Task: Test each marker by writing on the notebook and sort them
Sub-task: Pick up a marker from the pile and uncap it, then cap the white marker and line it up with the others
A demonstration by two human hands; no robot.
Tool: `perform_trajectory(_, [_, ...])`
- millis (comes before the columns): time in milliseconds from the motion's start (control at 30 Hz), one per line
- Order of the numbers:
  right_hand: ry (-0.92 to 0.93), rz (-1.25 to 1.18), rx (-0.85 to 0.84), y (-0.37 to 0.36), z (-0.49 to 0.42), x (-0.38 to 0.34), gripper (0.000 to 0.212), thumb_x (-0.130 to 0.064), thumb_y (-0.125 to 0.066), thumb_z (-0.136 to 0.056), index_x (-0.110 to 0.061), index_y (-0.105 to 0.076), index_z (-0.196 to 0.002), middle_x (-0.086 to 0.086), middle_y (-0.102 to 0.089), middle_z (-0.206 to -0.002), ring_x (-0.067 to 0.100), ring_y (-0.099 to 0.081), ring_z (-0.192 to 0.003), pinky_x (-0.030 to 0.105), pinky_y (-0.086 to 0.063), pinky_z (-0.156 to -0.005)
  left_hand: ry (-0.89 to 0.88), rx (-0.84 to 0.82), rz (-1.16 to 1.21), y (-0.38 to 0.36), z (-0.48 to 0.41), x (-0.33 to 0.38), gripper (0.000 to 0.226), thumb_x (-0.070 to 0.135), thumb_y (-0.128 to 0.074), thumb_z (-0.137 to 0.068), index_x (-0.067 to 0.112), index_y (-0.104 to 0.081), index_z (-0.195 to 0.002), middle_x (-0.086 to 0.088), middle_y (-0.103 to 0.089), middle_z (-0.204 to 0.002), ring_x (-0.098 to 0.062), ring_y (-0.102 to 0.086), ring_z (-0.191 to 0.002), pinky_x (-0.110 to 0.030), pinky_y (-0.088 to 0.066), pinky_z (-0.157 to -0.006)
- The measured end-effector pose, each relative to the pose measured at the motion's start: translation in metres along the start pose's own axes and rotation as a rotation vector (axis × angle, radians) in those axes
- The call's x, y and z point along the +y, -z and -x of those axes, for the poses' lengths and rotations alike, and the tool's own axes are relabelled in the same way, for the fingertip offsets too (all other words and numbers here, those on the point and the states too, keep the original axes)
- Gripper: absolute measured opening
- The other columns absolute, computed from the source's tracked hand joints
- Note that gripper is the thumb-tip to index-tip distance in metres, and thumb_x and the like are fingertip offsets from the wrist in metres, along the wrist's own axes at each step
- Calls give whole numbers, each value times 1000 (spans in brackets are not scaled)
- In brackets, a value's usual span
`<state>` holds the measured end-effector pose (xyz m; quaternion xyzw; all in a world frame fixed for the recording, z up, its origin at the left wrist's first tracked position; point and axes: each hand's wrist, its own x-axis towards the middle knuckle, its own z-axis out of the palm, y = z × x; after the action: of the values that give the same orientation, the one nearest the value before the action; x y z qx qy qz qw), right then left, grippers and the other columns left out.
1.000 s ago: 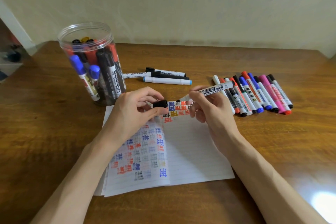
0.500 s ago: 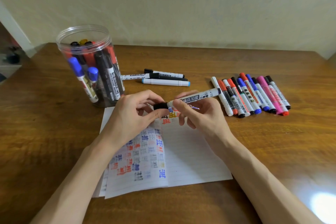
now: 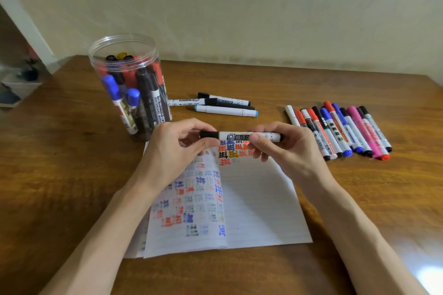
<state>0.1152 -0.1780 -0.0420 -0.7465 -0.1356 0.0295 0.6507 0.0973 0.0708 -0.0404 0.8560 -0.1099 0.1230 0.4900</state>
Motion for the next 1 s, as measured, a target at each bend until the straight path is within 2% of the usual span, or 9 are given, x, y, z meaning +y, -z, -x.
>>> perform_trajectory(167, [56, 107, 4, -3, 0, 5, 22, -23, -78, -89, -9, -80, -106, 1, -81, -85, 15, -75, -73, 23, -61, -69, 0, 16, -24, -6, 0, -3, 21, 22, -80, -84, 25, -75, -104, 17, -75, -95, 2, -73, -86, -15, -59, -73])
perform_trajectory(300, [63, 171, -48, 3, -3, 5, 17, -24, -79, -91, -14, -80, -104, -3, -81, -89, 16, -76, -79, 28, -63, -70, -5, -3, -47, -9, -1, -6, 22, 26, -77, -84, 23, -74, -106, 17, -74, -95, 1, -72, -89, -18, -60, -76])
perform_trajectory(433, [100, 392, -93, 7, -6, 6, 14, -33, -84, -88, -24, -79, -97, -13, -80, -95, 8, -75, -89, 29, -61, -72, -43, -2, -79, -14, -3, -6, 23, 24, -77, -87, 26, -72, -109, 17, -73, -101, 1, -70, -96, -19, -59, -80])
perform_trajectory(500, [141, 543, -57, 6, -6, 9, 17, -40, -85, -85, -28, -81, -96, -16, -77, -92, 6, -69, -86, 24, -54, -69, -39, -8, -69, -15, -4, -5, 29, 24, -77, -88, 24, -70, -116, 16, -72, -103, 1, -70, -96, -19, -59, -79])
perform_trajectory(600, [158, 613, -1, 9, -7, 9, 18, -42, -84, -85, -30, -81, -98, -18, -70, -86, 5, -61, -81, 16, -44, -63, 24, -34, -70, -16, -7, -2, 51, 29, -76, -88, 30, -57, -136, 17, -70, -107, 3, -70, -97, -19, -60, -78])
perform_trajectory(734, [65, 731, 263, 20, -12, 16, 17, -42, -79, -91, -26, -79, -98, -18, -67, -80, 6, -60, -70, 14, -42, -55, 142, -189, -274, -18, -14, 7, 63, 38, -73, -91, 38, -42, -146, 17, -64, -114, 1, -66, -95, -26, -60, -84])
perform_trajectory(834, [25, 846, 469, 29, -14, 25, 21, -38, -79, -91, -19, -78, -99, -10, -66, -81, 8, -62, -72, 22, -52, -63, 177, -281, -485, -21, -22, 16, 58, 28, -67, -98, 36, -38, -148, 12, -58, -127, -3, -62, -103, -28, -57, -89])
perform_trajectory(900, [20, 919, 547, 31, -16, 28, 23, -40, -79, -92, -18, -77, -99, -7, -66, -82, 10, -62, -76, 27, -53, -66, 169, -279, -565, -25, -31, 20, 52, 25, -62, -101, 33, -41, -148, 9, -57, -131, -7, -61, -110, -27, -55, -89])
perform_trajectory(1000, [4, 971, 587, 32, -19, 28, 23, -38, -79, -92, -18, -75, -103, -3, -68, -86, 15, -63, -80, 32, -55, -71, 119, -178, -628, -40, -44, 23, 42, 27, -62, -102, 28, -49, -142, 9, -65, -118, -7, -64, -98, -23, -53, -77])
